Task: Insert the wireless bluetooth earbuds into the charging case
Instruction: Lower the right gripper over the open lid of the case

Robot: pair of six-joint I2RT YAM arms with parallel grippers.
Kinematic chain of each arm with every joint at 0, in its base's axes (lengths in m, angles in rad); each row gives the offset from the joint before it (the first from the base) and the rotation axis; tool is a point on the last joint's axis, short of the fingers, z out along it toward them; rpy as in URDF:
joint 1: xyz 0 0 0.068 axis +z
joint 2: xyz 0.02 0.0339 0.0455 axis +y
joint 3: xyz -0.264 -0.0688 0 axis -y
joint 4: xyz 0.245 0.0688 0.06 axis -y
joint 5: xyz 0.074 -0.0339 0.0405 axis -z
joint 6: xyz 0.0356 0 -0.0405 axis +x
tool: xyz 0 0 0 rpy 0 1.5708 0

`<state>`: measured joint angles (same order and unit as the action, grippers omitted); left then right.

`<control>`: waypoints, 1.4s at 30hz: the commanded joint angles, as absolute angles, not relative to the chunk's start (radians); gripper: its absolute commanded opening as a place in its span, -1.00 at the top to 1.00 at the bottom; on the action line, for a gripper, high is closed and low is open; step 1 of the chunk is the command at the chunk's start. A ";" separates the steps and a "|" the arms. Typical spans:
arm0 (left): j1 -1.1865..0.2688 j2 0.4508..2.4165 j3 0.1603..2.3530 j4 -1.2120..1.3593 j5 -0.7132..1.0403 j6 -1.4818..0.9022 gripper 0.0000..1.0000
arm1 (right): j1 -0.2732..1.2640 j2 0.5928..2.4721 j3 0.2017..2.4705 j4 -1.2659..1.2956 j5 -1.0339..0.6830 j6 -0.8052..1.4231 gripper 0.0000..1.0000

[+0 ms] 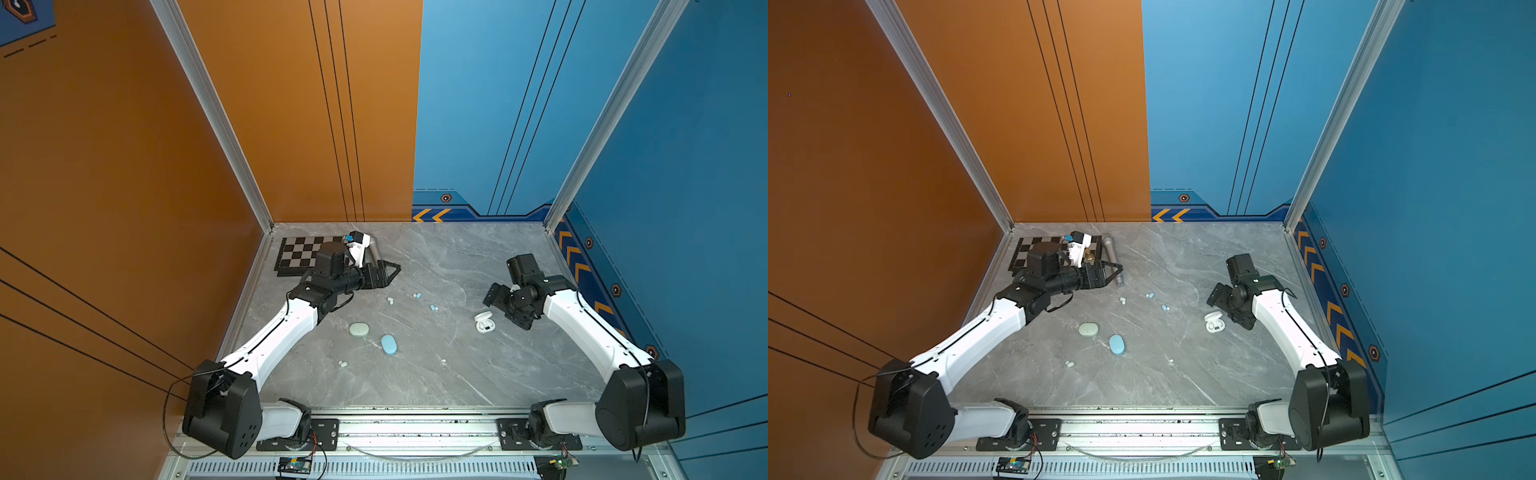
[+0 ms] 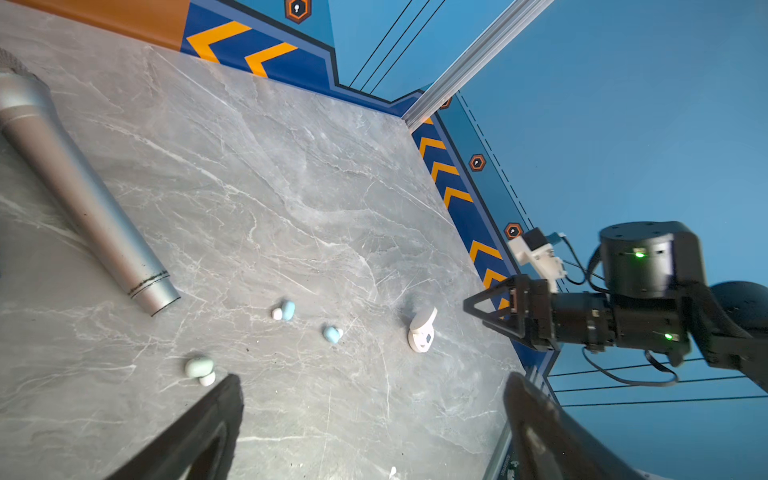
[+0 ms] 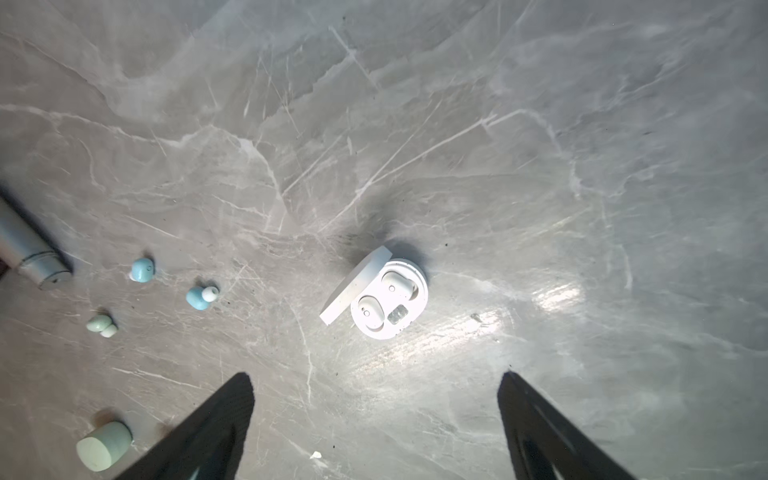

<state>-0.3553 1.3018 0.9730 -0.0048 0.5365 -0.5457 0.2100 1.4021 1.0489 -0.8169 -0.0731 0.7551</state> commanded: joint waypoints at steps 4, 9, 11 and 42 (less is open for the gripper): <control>-0.390 1.275 1.024 -0.225 0.466 -0.497 -0.96 | 0.275 1.520 1.118 -0.862 -0.007 0.805 -0.89; -0.394 1.282 1.063 -0.341 0.287 -0.535 -0.96 | 0.275 1.555 1.117 -0.862 0.009 0.804 -0.89; -0.390 1.279 1.057 -0.346 0.262 -0.553 -0.96 | 0.272 1.563 1.110 -0.862 0.011 0.799 -0.89; -0.443 1.334 1.134 -0.399 0.213 -0.513 -0.96 | 0.252 1.439 0.931 -0.819 -0.007 0.808 -0.88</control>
